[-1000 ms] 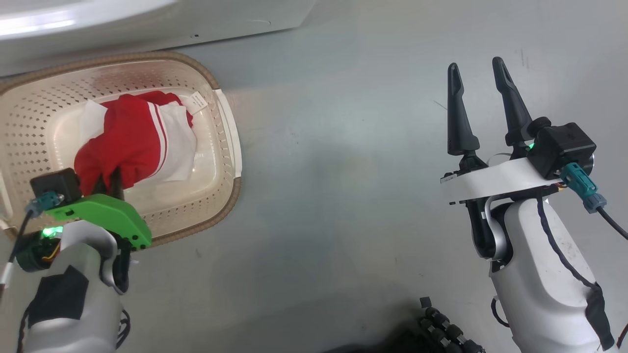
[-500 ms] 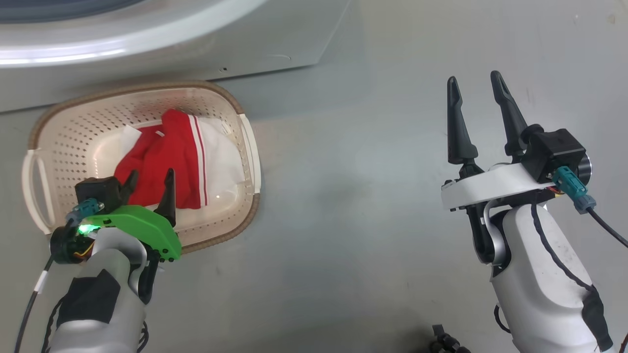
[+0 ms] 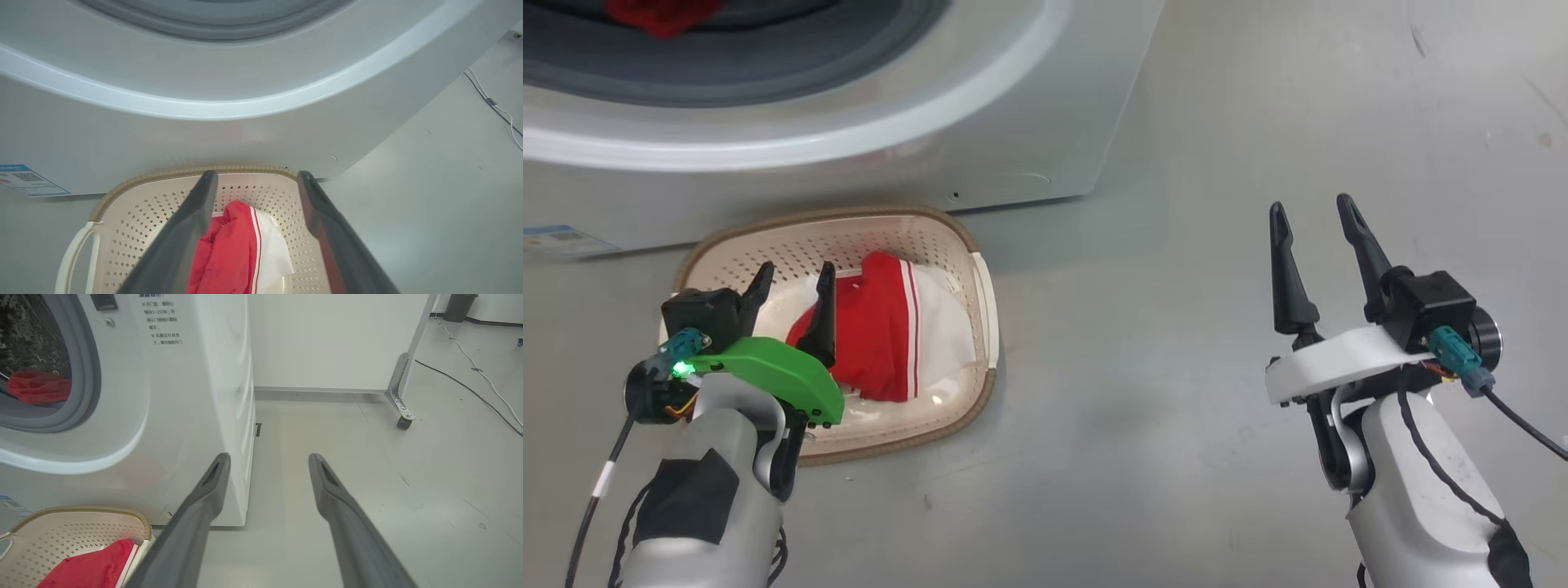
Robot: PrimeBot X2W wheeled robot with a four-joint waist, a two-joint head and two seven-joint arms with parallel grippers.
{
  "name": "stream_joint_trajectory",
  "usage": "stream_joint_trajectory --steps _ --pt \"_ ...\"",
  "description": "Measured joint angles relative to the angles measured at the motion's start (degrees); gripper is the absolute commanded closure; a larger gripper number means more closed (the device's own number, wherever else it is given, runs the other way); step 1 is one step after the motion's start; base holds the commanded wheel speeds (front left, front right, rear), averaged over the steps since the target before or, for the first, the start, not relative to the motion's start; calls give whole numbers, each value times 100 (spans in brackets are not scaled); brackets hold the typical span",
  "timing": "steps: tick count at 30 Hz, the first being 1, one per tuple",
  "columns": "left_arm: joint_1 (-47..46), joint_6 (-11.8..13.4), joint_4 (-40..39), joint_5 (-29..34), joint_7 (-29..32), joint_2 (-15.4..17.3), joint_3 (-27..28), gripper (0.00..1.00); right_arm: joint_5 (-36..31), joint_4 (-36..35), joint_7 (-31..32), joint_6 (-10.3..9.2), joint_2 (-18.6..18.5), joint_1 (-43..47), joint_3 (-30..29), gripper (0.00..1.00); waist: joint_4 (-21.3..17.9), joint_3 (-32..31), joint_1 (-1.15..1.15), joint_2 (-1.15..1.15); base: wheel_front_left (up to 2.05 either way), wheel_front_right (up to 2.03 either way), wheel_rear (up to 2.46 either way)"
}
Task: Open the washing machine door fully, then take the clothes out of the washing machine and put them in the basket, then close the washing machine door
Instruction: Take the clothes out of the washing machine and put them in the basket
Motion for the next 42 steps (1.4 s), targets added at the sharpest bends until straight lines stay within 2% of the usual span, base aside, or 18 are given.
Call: stream_joint_trajectory --steps 13,29,42 --pt "554 2 -1305 331 0 -15 178 0 -55 202 1 64 -1 588 -161 0 350 -963 0 0 0 0 0" --pt "1720 192 -2065 611 0 21 119 0 -89 296 1 147 4 1182 -280 0 735 -1934 0 0 0 0 0" --pt "2590 397 -2473 667 0 78 83 0 -114 347 1 191 18 1674 -280 0 773 -2523 0 0 0 0 0"
